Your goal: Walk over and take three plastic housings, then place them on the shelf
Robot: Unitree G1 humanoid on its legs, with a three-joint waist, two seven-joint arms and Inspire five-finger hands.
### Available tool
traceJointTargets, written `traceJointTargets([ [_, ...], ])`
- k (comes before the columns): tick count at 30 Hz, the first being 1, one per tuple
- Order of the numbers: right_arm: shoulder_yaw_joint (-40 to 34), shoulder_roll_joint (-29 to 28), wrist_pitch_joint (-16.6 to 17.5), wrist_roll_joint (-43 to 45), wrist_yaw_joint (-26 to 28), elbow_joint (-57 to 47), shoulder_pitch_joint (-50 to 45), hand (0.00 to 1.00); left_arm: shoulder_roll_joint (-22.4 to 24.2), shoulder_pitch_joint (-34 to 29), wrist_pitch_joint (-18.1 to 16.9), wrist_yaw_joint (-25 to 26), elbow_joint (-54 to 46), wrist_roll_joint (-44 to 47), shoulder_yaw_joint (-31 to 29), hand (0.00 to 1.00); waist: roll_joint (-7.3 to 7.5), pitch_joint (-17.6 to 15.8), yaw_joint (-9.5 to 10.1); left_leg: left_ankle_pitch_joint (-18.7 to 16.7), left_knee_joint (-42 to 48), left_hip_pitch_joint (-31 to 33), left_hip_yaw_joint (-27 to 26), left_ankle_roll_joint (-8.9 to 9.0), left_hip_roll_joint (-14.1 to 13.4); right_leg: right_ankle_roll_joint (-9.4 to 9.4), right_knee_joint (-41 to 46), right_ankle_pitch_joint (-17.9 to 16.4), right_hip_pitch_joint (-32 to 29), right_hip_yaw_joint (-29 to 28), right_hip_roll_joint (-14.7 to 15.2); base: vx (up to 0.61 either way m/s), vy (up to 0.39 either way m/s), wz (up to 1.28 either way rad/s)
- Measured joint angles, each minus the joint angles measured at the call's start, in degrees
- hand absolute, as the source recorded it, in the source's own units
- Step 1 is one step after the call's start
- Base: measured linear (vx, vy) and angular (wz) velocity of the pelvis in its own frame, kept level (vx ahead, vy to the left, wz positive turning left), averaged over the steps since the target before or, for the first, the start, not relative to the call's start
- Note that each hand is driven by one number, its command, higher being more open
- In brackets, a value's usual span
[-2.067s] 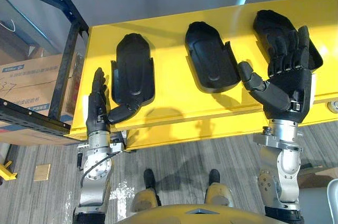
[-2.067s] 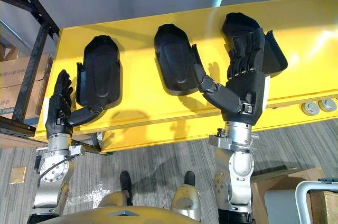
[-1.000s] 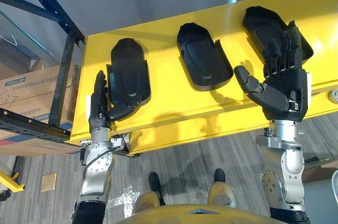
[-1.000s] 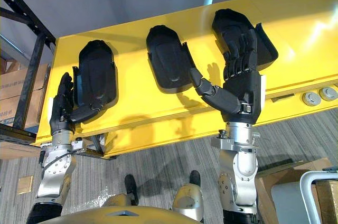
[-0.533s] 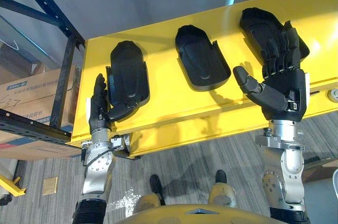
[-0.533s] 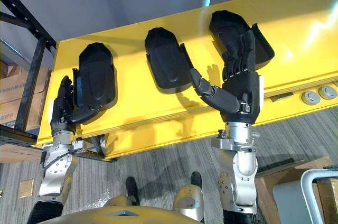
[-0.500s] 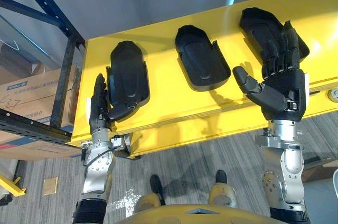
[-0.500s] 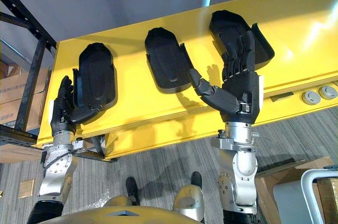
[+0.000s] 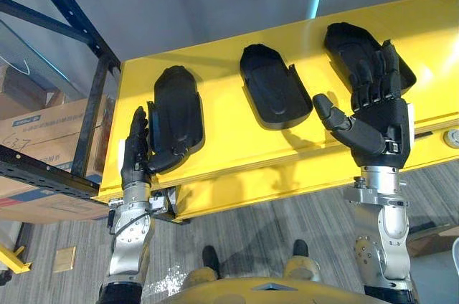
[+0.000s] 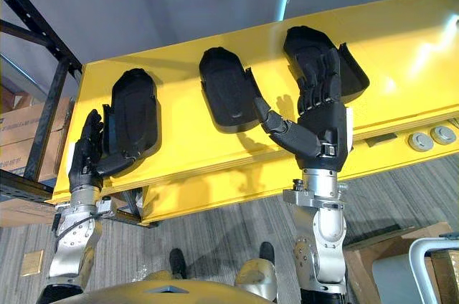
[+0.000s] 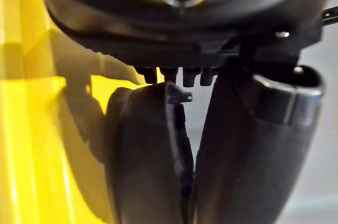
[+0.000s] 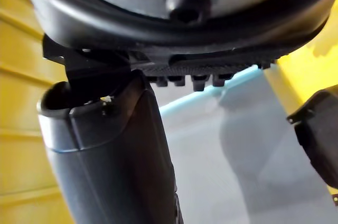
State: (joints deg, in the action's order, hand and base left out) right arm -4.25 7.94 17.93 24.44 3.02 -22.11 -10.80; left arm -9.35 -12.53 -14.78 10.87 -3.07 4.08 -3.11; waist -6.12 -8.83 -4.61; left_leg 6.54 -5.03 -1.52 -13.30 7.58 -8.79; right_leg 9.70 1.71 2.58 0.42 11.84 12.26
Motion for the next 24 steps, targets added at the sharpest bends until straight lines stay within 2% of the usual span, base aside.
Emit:
traceJointTargets([
  [6,1.8,-1.7,1.0,-6.0,-4.0,2.3,0.0,1.0,1.8,-3.2,-1.6,-2.9,-8.3,1.8,-0.2,1.0,1.31,2.0,1.64,-0.1,0.0,-1.0,1.5,0.09,0.0,0.02,-1.0,0.0,2.6,2.0,0.0,0.0,-0.002,0.12],
  [12,2.0,-2.1,1.0,-6.2,-6.1,2.5,-0.6,1.0,2.9,-7.8,-3.0,-9.6,-13.7,11.6,-0.5,1.0,1.8,2.9,2.54,-0.5,-0.1,-0.9,1.5,0.18,-0.1,-0.11,-1.2,-0.1,2.8,2.1,-0.1,-0.02,0.001,0.0],
  [18,1.4,-2.1,1.1,-6.2,-5.9,5.0,-2.1,1.0,3.5,-8.4,-5.4,-12.0,-13.8,16.3,-1.5,1.0,3.04,4.1,2.8,-0.4,-0.1,-0.8,1.6,0.12,-0.3,-0.13,-1.5,-0.1,3.0,2.3,-0.3,0.0,0.0,0.0],
  [24,0.4,-2.1,1.6,-6.5,-6.4,5.2,-2.1,1.0,4.4,-8.5,-6.3,-12.4,-15.6,17.8,-2.6,1.0,3.43,4.8,2.9,-0.3,-0.1,0.1,3.0,0.17,-0.2,-0.23,-1.8,-0.2,3.3,3.7,-0.4,0.0,-0.003,0.12],
])
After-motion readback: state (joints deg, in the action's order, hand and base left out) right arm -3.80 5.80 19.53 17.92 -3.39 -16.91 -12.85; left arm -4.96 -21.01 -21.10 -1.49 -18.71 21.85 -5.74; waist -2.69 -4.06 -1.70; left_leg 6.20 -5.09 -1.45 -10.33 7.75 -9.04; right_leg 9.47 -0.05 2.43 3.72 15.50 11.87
